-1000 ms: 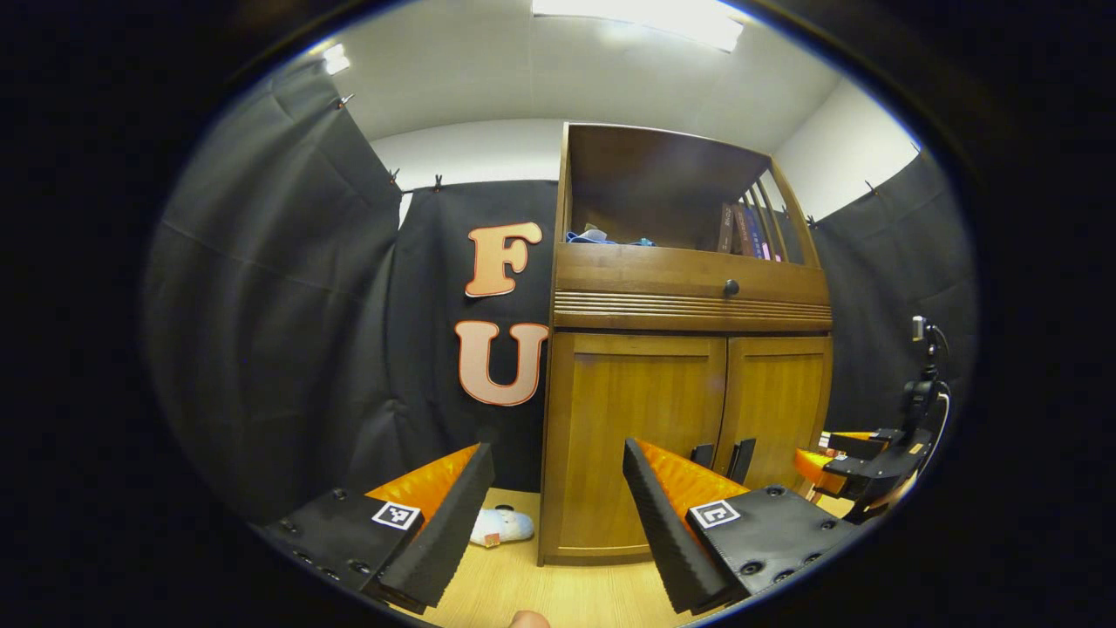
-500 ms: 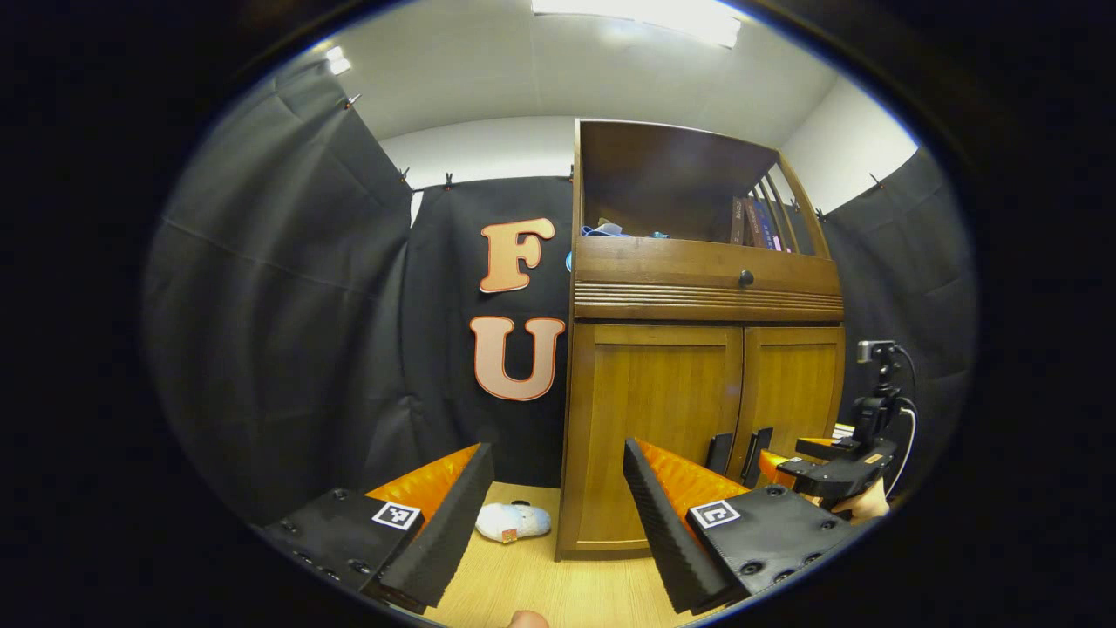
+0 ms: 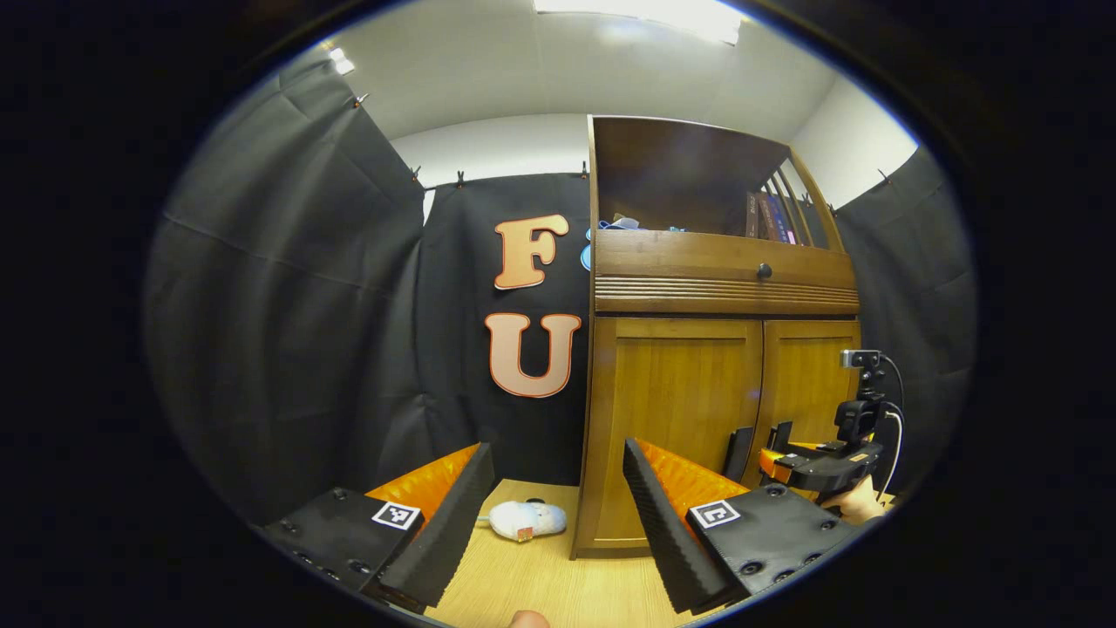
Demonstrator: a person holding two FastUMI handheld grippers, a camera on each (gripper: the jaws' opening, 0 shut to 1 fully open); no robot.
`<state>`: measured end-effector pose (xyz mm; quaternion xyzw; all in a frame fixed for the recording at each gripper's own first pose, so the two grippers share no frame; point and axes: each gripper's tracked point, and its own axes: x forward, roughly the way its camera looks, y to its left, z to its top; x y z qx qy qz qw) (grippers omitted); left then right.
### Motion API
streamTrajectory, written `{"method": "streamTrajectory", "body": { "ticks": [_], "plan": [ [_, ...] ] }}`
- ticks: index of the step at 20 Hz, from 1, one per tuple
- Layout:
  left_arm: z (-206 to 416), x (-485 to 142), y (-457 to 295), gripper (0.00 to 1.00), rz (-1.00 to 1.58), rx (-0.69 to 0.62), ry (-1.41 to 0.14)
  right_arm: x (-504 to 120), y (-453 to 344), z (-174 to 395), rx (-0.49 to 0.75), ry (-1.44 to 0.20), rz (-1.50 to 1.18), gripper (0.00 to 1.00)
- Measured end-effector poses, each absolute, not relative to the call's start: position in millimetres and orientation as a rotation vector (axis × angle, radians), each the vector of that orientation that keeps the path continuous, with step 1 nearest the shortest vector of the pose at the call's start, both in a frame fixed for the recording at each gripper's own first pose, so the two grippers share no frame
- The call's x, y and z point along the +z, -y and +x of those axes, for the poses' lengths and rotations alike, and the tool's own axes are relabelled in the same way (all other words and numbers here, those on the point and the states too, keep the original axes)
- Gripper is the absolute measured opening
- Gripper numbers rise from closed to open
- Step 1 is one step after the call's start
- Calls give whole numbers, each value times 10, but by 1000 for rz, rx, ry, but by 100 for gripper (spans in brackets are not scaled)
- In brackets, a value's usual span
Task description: Open the right door of the double-door shoe cabinet with the right hand, and open the left door with the left hand.
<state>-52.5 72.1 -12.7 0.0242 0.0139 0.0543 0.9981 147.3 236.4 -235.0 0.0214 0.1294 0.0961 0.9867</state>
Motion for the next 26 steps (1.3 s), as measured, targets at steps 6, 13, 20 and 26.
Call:
{"method": "streamTrajectory", "body": {
  "ticks": [6, 13, 20, 26],
  "plan": [
    [-522, -139, -675, 94, 43, 101, -34, -2387, -2361, 1445, 191, -276, 48, 33],
    [-528, -95, -538, 94, 31, 72, -16, -2306, -2224, 1018, 248, -280, 47, 27],
    [-468, -156, -353, 96, 20, 30, -33, -2176, -1848, 423, 273, -264, 33, 27],
    [-467, -151, -226, 96, 9, 3, -28, -2053, -1504, 44, 269, -266, 23, 29]
  ]
}}
